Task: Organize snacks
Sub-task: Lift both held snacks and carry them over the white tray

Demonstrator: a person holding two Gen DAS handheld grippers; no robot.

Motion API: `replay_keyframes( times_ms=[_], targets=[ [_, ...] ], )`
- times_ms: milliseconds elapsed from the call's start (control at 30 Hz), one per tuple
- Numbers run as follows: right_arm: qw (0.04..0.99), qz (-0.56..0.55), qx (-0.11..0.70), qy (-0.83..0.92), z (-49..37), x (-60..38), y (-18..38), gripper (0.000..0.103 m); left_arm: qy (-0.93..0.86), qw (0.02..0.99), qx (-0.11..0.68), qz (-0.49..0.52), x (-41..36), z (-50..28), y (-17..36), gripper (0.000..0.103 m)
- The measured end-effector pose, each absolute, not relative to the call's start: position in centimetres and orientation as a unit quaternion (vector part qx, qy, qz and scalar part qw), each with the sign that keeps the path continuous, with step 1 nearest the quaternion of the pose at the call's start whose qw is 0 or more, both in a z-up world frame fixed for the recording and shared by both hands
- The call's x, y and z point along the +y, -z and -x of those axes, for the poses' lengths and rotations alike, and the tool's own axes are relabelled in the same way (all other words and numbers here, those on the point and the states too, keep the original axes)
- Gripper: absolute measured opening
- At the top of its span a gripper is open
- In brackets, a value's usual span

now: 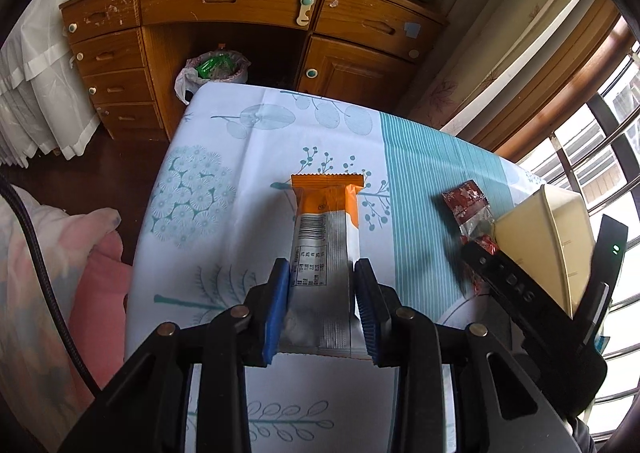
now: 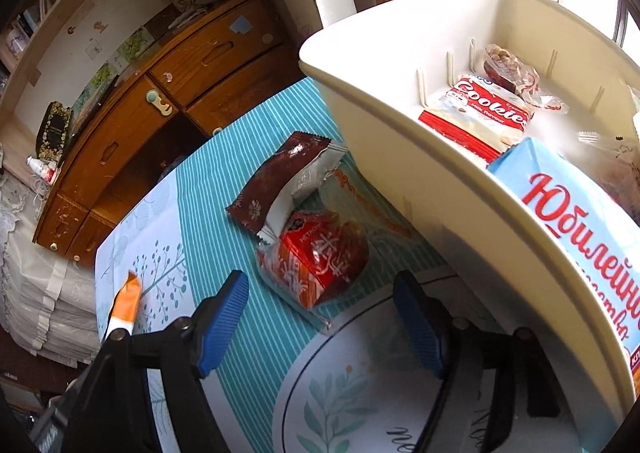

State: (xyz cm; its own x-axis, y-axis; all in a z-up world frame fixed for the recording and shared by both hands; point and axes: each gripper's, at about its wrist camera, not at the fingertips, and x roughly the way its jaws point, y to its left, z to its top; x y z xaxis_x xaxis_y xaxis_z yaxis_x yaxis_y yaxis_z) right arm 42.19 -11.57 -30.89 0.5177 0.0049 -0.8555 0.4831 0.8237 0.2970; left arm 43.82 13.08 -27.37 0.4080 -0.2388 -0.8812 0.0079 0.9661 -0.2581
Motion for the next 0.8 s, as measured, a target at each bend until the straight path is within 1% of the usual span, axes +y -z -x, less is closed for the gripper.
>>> replay_keyframes(
  times_ms=[333,533,633,700,800],
  targets=[
    [0.845,-0.182,0.473,0.171,-43.6,-9.8,31.3,0.077,0.071,0.823,0.551,0.115,13.6,-41.5,27.2,0.031],
    [0.856,-0.159,0.458,0.180,-43.4,-9.4,31.7,0.077,0.069,0.818,0.559,0.116,13.7,-40.2,27.2,0.031],
    [0.863,-0.163,0.446,0.173,-43.2,-9.6,31.7,0.072,0.067,0.819,0.559,0.116,13.7,-39.8,27.0,0.031],
    [0.869,-0.165,0.437,0.163,-43.0,-9.7,31.5,0.065,0.066,0.819,0.558,0.116,13.8,-39.6,26.9,0.031],
    [0.875,-0.156,0.431,0.157,-43.0,-9.7,31.2,0.063,0.064,0.821,0.556,0.116,13.8,-39.3,26.6,0.031]
  ],
)
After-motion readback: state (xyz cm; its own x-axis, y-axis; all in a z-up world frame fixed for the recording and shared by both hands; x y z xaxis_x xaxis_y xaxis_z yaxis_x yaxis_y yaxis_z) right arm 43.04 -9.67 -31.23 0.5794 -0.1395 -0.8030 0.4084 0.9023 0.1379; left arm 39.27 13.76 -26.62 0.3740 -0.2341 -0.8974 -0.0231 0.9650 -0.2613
